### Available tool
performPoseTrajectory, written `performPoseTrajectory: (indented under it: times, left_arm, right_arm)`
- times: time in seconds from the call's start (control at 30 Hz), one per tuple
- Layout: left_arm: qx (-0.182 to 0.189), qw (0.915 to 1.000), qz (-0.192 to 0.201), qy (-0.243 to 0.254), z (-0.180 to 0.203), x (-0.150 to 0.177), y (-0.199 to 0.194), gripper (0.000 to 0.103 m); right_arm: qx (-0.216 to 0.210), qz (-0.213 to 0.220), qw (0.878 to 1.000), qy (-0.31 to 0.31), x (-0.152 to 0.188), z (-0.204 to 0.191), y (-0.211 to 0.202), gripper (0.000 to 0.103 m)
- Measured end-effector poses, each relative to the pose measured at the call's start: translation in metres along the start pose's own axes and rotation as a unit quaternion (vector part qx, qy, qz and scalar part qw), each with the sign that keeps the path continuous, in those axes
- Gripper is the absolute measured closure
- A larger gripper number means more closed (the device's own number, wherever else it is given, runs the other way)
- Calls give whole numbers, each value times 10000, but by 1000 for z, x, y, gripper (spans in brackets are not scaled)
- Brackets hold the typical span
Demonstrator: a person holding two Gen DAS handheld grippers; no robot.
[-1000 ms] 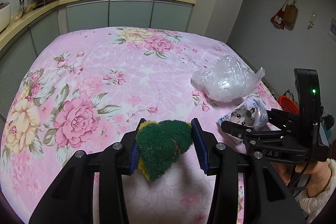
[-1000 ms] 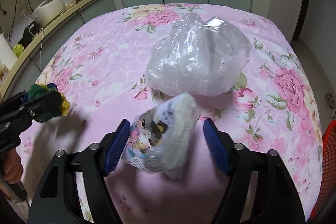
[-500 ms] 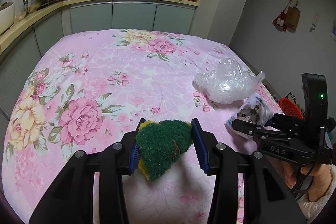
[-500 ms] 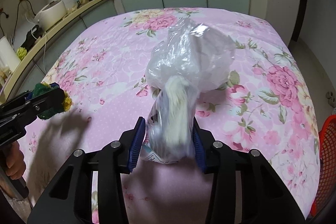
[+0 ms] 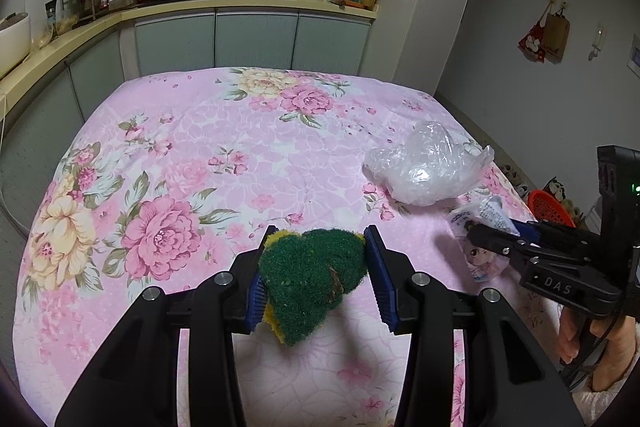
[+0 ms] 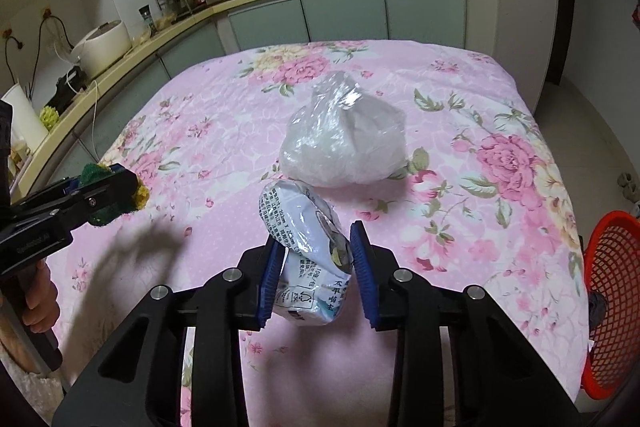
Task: Collect trash
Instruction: 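Grasp the printed snack wrapper with the right tool while the left tool holds the sponge, then carry the sponge and snack wrapper with both tools to the red basket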
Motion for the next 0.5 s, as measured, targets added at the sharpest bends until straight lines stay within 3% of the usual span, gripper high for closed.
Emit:
performPoseTrajectory:
  times: [0.5]
  left_arm:
    - [-3,9999,75,139,13,-12,-2,61]
  right_arm:
    - [-119,332,9980,531,-10,36,-37,75]
Point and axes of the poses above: each gripper's, at about its wrist camera, not at the fingertips, and y roughly the way its jaws point, z to its right, x to its underside, the point moved 1 cm from there along y, roughly the way its jaws point, and after that the axes turned 14 degrees about y, right-handed, at the moved point
